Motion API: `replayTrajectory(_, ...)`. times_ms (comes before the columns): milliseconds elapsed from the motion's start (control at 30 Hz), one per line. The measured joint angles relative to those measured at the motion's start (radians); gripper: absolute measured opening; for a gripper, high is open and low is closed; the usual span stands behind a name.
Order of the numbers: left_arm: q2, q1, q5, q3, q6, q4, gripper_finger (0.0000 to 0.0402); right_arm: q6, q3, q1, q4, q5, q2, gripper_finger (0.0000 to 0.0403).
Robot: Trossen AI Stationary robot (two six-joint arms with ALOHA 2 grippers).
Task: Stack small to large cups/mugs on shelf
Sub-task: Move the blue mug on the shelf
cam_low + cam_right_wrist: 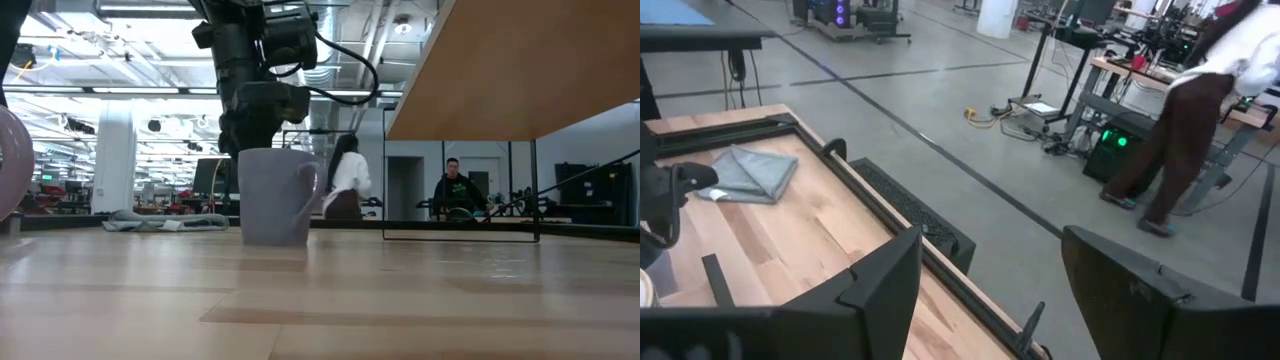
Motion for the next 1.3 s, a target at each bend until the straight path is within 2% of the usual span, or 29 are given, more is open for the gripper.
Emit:
replayTrajectory(333,0.0,0.012,-0.002,0.0,-0.003,0.018,0.0013,0.009,-0.028,0.0,-0.019,0.0,0.0,0.0265)
replayTrajectory(633,0.0,0.066,-0.001,0.0,-0.008,0.034,0.0007,0.008,-0.077,0.0,-0.019,0.001,0.0,0.0265)
replayTrajectory(900,0.0,0.177,-0.012,0.004,0.011,0.076,0.0005,0.008,-0.077,0.0,-0.015,0.004,-0.002,0.0265)
replayTrajectory(1033,0.0,0.232,-0.027,0.064,0.025,0.062,0.0005,0.008,-0.077,0.0,-0.015,0.003,-0.002,0.0265)
replayTrajectory(1300,0.0,0.281,-0.083,0.289,0.069,-0.075,0.0005,0.001,-0.077,0.0,-0.016,0.003,-0.002,0.0265)
